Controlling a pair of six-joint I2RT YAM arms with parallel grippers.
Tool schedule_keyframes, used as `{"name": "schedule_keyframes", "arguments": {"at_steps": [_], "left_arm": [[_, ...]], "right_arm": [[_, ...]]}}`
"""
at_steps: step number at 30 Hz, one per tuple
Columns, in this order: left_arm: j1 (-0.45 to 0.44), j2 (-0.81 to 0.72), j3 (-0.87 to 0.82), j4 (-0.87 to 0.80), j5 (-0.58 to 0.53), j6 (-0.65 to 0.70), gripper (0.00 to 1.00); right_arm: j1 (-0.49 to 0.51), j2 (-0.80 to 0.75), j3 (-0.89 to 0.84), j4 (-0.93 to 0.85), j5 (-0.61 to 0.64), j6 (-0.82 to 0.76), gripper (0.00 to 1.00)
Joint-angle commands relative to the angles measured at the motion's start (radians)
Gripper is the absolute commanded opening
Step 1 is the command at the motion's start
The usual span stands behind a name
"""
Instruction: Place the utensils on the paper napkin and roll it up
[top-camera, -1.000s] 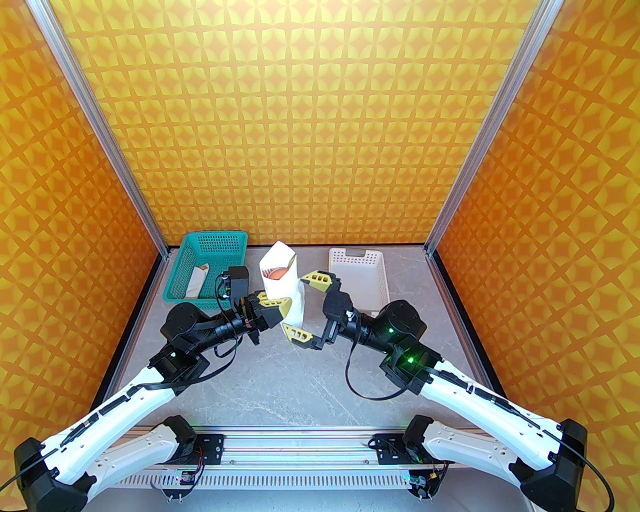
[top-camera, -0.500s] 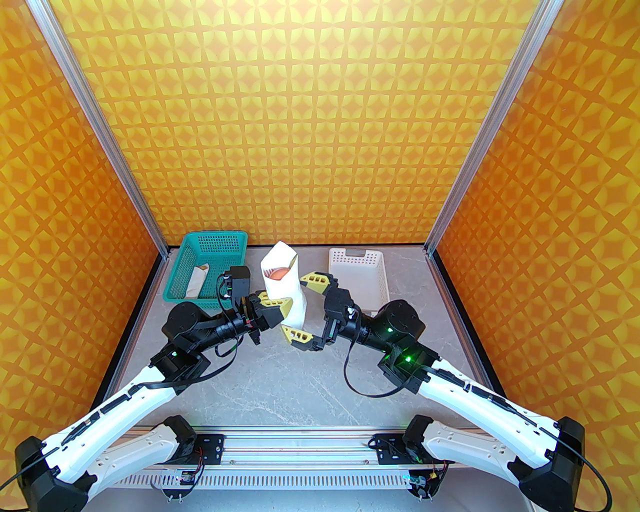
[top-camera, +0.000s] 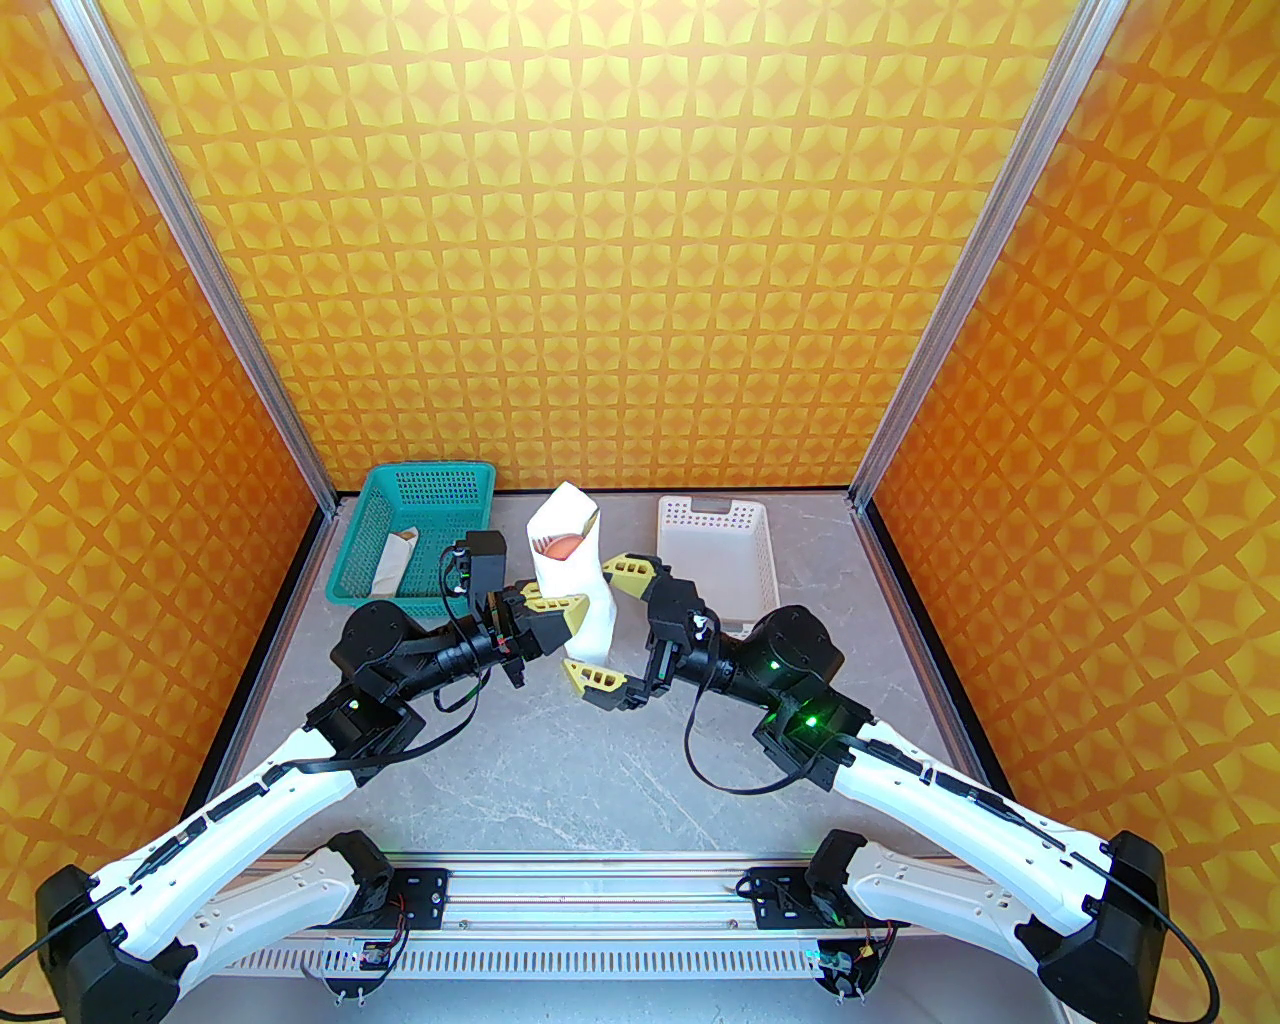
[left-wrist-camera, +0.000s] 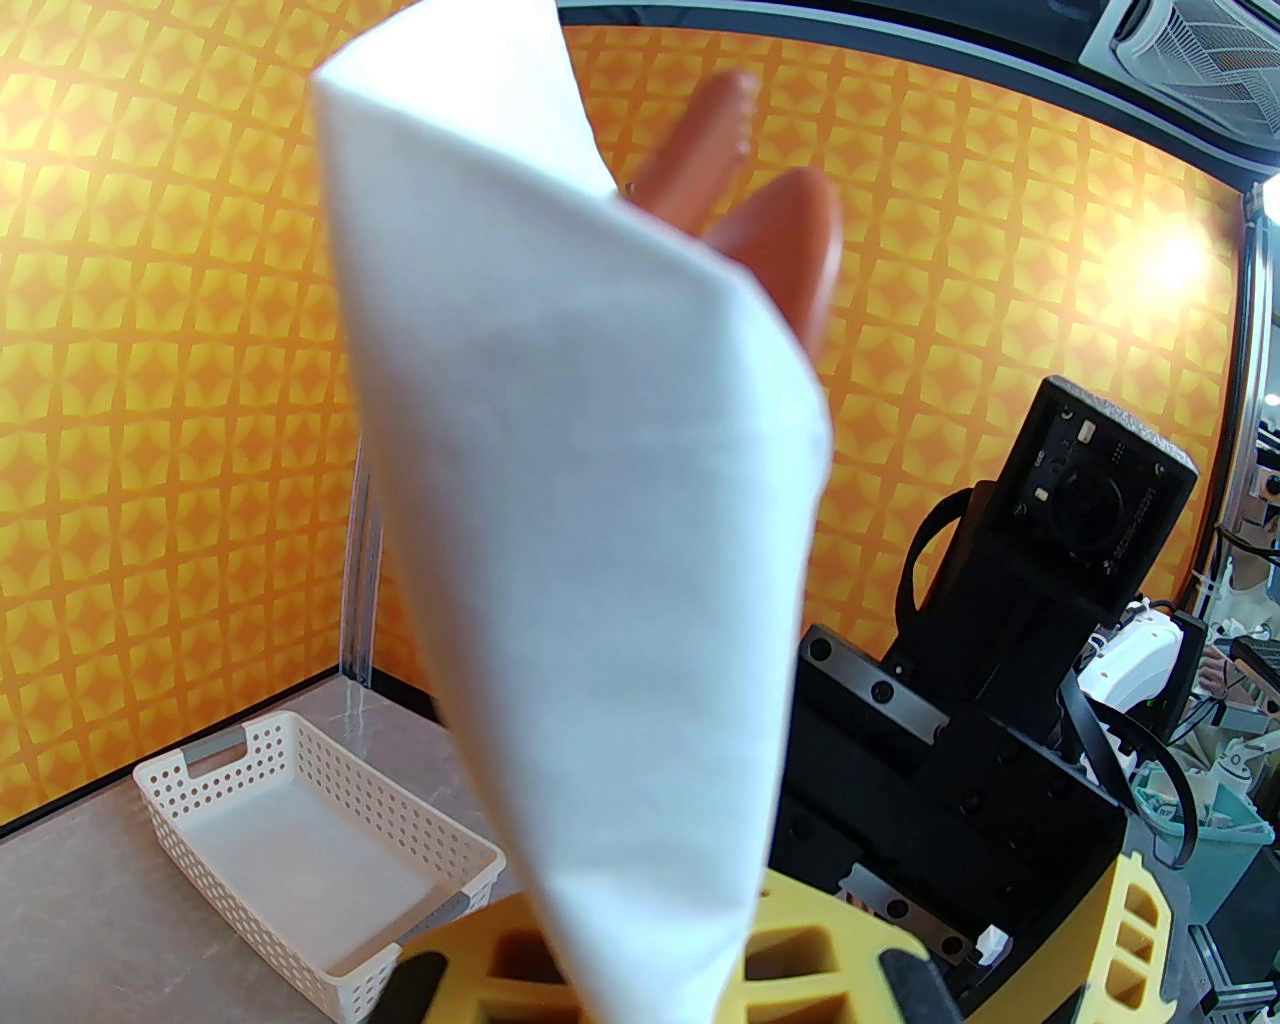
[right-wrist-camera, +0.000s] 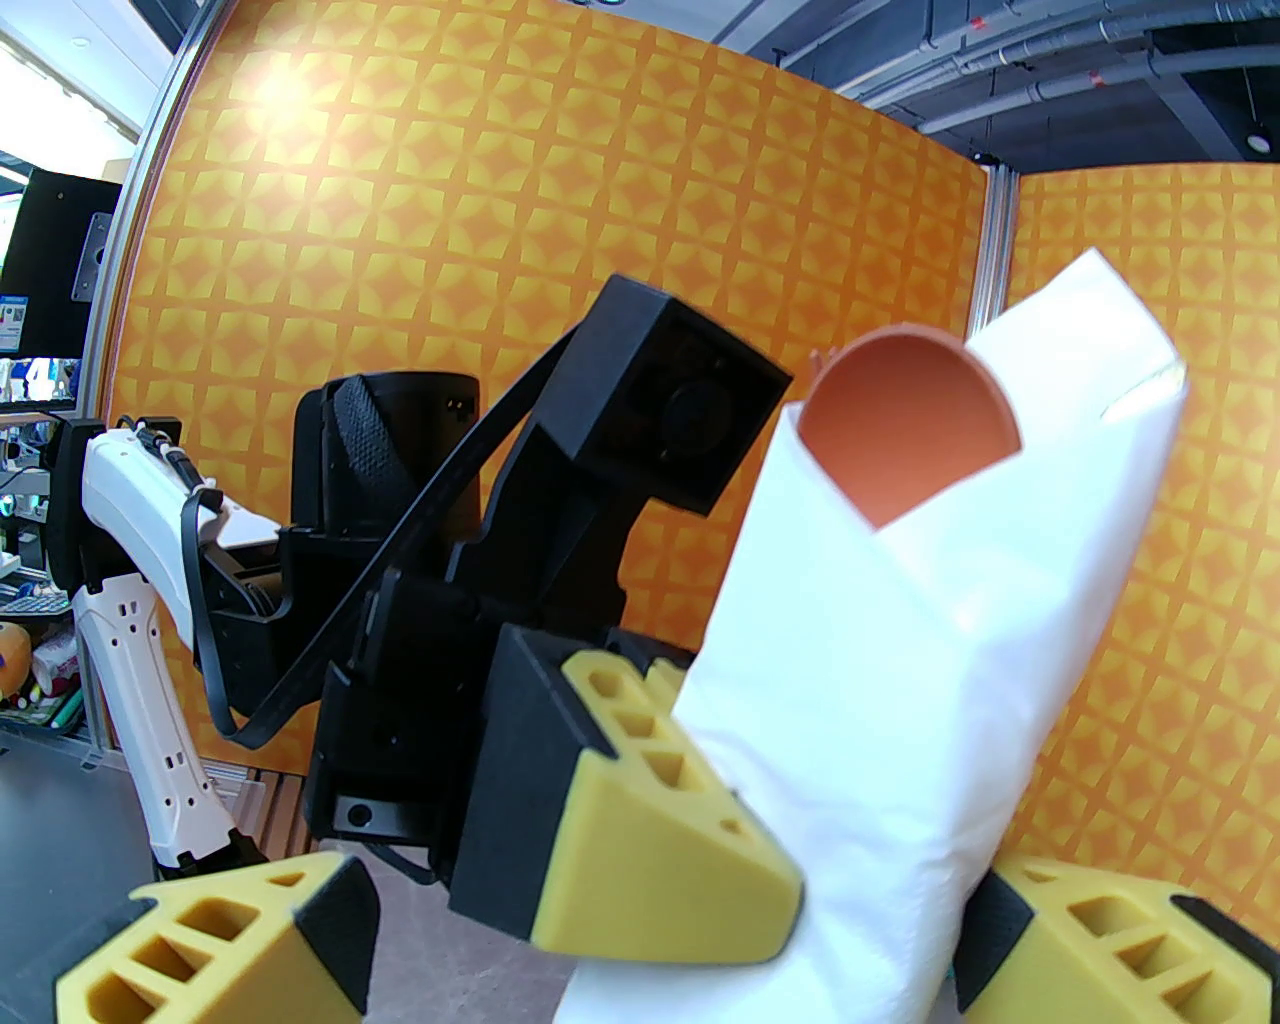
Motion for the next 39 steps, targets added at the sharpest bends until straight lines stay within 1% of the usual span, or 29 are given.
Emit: {"name": "schedule_keyframes", "arguments": {"at_steps": [1,9,21,27,33,39], "left_arm": [[-0.005,0.005,0.040,0.054,0.001,0.009,0.00],[-0.006,0.013,0.039,0.069,-0.005,0.003,0.00],[-0.006,0.015,0.034,0.083,-0.019,-0.006,0.00],[-0.006,0.021,0.036,0.082,-0.019,-0.007,0.00],[-0.006,0.027,0.040,0.086,-0.019,-0.014,0.00],[-0.006,0.036,0.041,0.092,-0.019,-0.019,0.00]], "right_arm": [[0.006,-0.009,-0.016,0.027,-0.015,0.030,0.99],[0.013,-0.005,-0.037,0.038,0.003,0.041,0.98],[0.021,0.011,-0.053,0.033,0.014,0.047,0.93],[0.023,0.030,-0.035,0.018,0.011,0.047,0.89],[0.026,0.063,-0.012,0.019,0.000,0.047,0.88],[0.027,0.088,0.013,0.030,-0.020,0.053,0.85]]}}
